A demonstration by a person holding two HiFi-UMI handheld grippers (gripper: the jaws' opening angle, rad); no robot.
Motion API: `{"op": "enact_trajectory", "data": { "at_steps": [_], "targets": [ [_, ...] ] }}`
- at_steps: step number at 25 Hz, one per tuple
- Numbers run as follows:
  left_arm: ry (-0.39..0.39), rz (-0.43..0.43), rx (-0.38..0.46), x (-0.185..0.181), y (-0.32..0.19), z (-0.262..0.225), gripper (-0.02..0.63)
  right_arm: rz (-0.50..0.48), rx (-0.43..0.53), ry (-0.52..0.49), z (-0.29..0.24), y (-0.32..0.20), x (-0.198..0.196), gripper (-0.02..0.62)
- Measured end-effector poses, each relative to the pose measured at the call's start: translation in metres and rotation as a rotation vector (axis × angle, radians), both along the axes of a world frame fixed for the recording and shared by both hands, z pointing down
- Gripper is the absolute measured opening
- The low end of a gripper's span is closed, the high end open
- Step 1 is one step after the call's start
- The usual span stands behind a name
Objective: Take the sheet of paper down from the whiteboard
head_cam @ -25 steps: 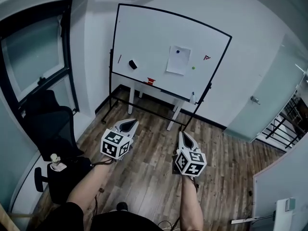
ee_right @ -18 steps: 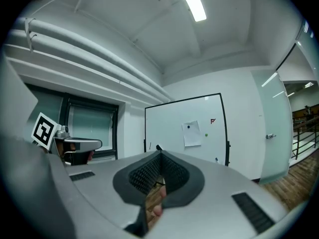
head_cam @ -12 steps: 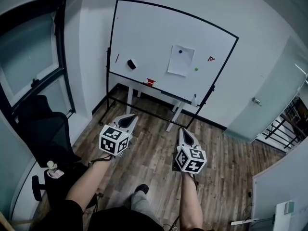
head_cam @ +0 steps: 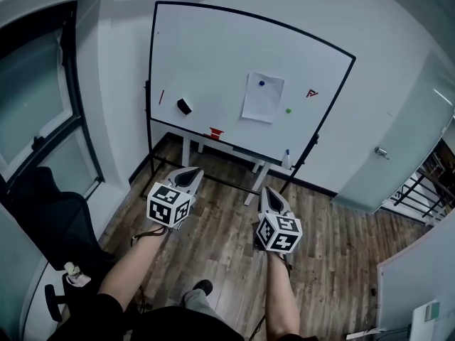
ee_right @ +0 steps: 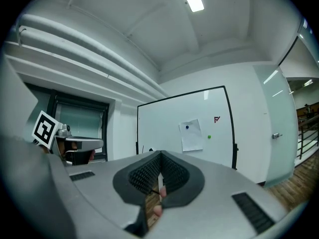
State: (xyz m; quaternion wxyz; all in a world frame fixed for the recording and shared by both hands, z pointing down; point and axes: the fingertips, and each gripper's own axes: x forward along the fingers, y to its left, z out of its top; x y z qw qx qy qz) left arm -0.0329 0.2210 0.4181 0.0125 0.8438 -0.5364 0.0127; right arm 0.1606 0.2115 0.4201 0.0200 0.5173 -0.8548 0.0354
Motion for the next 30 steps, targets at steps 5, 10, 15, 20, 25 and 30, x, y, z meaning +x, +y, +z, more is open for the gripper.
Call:
{"op": "enact_trajectory", "data": {
  "at_steps": [5, 10, 15, 20, 25, 30],
  "targets": [
    [-0.003, 0.011, 0.003, 0.001, -0.07, -0.006, 0.021, 0.012, 0.008, -0.005, -0.004, -0.067, 0.001, 0.025],
    [-0.014, 0.026, 0.012, 0.007, -0.139, -0.012, 0.021, 0.021, 0.018, -0.013, -0.009, -0.133, 0.006, 0.025],
    [-0.02, 0.038, 0.016, 0.019, -0.205, -0.016, 0.021, 0.029, 0.022, -0.017, -0.011, -0.195, 0.016, 0.025],
    [-0.027, 0.043, 0.012, 0.029, -0.253, -0.012, 0.021, 0.014, 0.027, -0.002, -0.008, -0.248, 0.02, 0.025],
    [-0.027, 0.02, -0.004, 0.022, -0.289, -0.002, 0.021, -0.005, 0.026, 0.003, -0.006, -0.287, 0.012, 0.025],
    [-0.001, -0.003, 0.0, 0.005, -0.323, -0.003, 0.021, -0.015, 0.028, -0.024, -0.004, -0.32, 0.0, 0.025]
  ]
}}
